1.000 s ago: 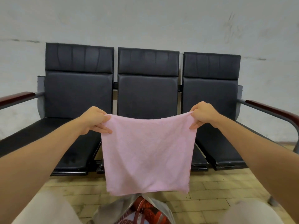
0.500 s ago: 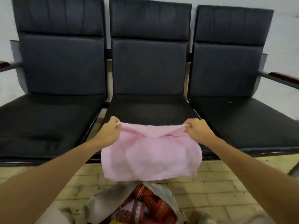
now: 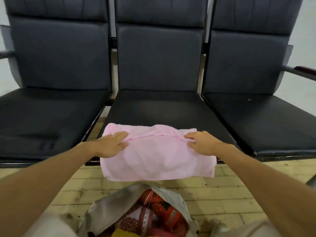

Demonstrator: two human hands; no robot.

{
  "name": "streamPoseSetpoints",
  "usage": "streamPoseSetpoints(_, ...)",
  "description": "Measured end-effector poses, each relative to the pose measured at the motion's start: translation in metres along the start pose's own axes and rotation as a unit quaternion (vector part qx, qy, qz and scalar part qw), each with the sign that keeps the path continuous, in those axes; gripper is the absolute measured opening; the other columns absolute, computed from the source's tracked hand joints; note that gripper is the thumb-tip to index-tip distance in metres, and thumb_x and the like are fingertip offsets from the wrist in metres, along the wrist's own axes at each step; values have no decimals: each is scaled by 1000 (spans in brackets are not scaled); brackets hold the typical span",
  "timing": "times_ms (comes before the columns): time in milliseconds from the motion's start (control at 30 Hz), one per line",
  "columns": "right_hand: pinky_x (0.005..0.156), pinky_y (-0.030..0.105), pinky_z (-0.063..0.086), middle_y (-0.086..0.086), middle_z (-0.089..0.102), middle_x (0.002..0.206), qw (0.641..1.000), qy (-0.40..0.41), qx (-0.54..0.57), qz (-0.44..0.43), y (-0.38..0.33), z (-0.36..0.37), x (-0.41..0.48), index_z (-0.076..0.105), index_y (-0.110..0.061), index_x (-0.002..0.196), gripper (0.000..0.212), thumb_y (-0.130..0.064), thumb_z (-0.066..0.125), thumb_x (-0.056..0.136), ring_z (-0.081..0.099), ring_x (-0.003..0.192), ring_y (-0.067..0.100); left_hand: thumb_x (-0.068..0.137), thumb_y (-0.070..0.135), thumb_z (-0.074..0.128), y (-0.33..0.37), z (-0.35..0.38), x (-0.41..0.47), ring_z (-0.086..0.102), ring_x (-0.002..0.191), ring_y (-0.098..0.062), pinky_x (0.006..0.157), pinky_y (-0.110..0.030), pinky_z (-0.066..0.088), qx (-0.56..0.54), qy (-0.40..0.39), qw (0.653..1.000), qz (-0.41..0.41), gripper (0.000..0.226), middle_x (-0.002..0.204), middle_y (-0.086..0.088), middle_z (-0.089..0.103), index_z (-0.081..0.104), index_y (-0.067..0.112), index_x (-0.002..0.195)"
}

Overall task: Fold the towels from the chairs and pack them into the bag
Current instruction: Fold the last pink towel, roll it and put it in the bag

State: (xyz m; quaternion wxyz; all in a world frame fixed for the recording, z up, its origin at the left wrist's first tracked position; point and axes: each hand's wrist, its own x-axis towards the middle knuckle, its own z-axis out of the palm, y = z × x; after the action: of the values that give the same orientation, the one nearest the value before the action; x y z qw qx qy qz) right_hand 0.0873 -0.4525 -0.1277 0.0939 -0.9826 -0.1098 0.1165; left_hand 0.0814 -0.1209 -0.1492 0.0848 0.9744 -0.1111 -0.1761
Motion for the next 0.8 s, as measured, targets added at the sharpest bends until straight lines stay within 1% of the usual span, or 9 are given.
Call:
streamPoseSetpoints(200, 102, 27, 37, 5, 48, 144, 999, 38, 12, 18, -9, 13, 42, 45, -20, 144, 42, -16, 37, 103, 46, 128, 26, 104, 28, 30, -12, 7, 43, 30, 140, -23, 117, -35, 22, 1, 156, 988, -18, 48, 158, 2, 24, 24, 21, 151)
streamPoseSetpoints(300, 92, 29, 45, 9, 56, 132, 995, 76, 35, 52, -10, 20, 59, 54, -18, 136, 40, -10, 42, 98, 56, 113, 29, 103, 23, 34, -7, 6, 53, 38, 135, -23, 112, -36, 30, -22, 187, 982, -16, 44, 154, 2, 32, 33, 18, 147)
streamPoseSetpoints(400, 83, 34, 52, 12, 65, 115, 976, 184, 84, 82, -5, 20, 68, 68, -16, 115, 34, -4, 48, 89, 61, 97, 31, 101, 20, 38, -1, 5, 55, 41, 133, -23, 111, -41, 33, -78, 209, 974, -35, 42, 151, 1, 38, 40, 17, 143)
streamPoseSetpoints(467, 75, 33, 52, 12, 69, 101, 949, 278, 127, 80, -3, 12, 65, 71, -11, 106, 29, -1, 49, 90, 63, 87, 30, 100, 17, 38, 2, 1, 52, 48, 126, -25, 106, -43, 39, -125, 257, 958, -36, 36, 142, -2, 48, 50, 17, 134)
streamPoseSetpoints(533, 69, 28, 47, 10, 70, 97, 919, 346, 177, 61, -5, -1, 55, 70, -7, 107, 24, -3, 50, 95, 61, 80, 22, 101, 17, 36, 5, -8, 44, 55, 113, -25, 97, -41, 45, -169, 321, 932, -25, 33, 129, -4, 57, 57, 17, 126)
streamPoseSetpoints(600, 66, 19, 43, 7, 69, 96, 900, 380, 211, 39, -7, -11, 42, 68, -6, 108, 21, -6, 50, 98, 59, 78, 16, 101, 16, 35, 7, -21, 30, 58, 98, -18, 85, -34, 46, -200, 364, 910, 0, 30, 114, -2, 63, 61, 17, 117)
streamPoseSetpoints(700, 63, 12, 44, 2, 68, 86, 901, 365, 233, 1, -6, -22, 17, 66, -12, 101, 18, -7, 50, 98, 65, 74, 8, 101, 15, 38, 6, -35, 2, 64, 81, -15, 76, -36, 54, -272, 358, 893, 16, 26, 94, -1, 67, 62, 20, 109)
streamPoseSetpoints(767, 65, 17, 51, -3, 67, 80, 924, 314, 220, -11, -1, -28, -2, 65, -17, 96, 17, -7, 51, 97, 67, 69, 4, 100, 15, 39, 3, -36, -17, 67, 77, -14, 77, -34, 56, -297, 304, 905, 28, 23, 90, -2, 67, 61, 21, 107)
streamPoseSetpoints(800, 68, 22, 55, -4, 68, 81, 938, 277, 210, -15, 2, -28, -10, 66, -18, 94, 18, -7, 53, 96, 68, 70, 5, 100, 16, 40, 1, -33, -23, 68, 79, -13, 76, -30, 55, -294, 261, 919, 34, 23, 93, 0, 66, 62, 21, 106)
